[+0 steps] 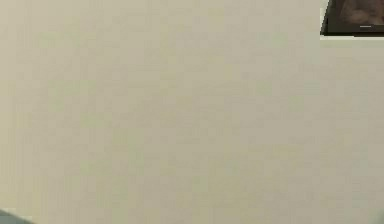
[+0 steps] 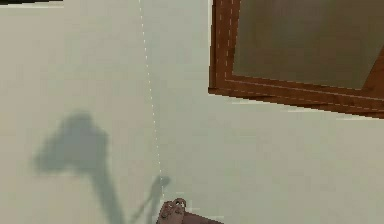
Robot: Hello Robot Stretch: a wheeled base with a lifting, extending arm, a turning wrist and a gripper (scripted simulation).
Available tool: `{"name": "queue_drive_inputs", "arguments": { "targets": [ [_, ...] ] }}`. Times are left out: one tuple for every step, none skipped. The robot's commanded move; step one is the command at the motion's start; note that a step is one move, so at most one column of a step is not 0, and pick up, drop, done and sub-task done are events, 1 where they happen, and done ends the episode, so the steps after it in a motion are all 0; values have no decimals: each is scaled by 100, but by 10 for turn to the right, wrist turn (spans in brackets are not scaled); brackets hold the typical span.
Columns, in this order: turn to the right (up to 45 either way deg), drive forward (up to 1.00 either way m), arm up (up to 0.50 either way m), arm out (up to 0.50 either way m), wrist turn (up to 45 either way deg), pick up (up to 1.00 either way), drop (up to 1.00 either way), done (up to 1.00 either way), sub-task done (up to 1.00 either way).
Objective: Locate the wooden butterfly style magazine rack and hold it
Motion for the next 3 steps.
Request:
{"name": "queue_drive_inputs", "arguments": {
  "targets": [
    [0, 0, 0, 0, 420, 0, 0, 0, 0],
    [0, 0, -30, 0, 0, 0, 0, 0, 0],
    [0, 0, 0, 0, 0, 100, 0, 0, 0]
  ]
}}
